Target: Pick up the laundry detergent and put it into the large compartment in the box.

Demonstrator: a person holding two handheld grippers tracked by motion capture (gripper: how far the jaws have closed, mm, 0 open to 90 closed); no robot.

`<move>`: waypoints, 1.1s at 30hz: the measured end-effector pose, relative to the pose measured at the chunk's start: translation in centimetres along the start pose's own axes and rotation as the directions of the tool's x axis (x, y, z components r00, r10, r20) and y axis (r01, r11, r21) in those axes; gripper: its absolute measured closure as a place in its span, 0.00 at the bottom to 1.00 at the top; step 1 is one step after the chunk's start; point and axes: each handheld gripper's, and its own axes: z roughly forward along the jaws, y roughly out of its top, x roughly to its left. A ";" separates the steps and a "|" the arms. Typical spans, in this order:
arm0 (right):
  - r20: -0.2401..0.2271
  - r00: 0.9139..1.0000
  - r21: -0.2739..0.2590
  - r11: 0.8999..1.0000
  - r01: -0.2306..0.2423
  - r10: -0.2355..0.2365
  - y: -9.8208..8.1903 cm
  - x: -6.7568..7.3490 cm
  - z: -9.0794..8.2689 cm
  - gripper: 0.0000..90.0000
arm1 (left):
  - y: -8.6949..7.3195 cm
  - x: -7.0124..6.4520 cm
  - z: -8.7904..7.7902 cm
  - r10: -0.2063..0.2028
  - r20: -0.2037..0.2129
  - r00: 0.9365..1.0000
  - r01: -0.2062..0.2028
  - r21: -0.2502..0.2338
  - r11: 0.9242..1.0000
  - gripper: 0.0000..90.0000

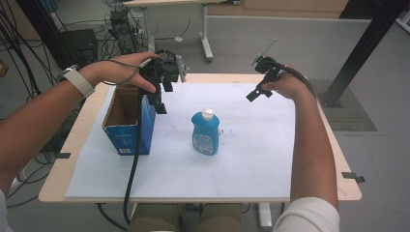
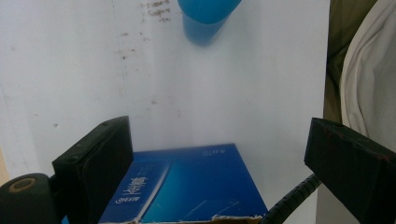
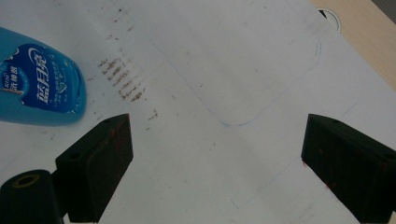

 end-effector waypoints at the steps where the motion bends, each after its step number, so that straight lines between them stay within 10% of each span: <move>1: 0.001 1.000 0.000 1.000 0.001 -0.001 0.0 0.0 0.0 0.10 | 0.0 0.0 0.0 0.002 -0.001 1.000 -0.002 0.001 1.000 0.09; 33: 0.008 1.000 -0.001 1.000 0.004 -0.004 -0.3 0.3 -0.4 0.10 | -0.2 0.1 -0.1 0.072 0.004 0.997 -0.072 -0.035 0.997 0.09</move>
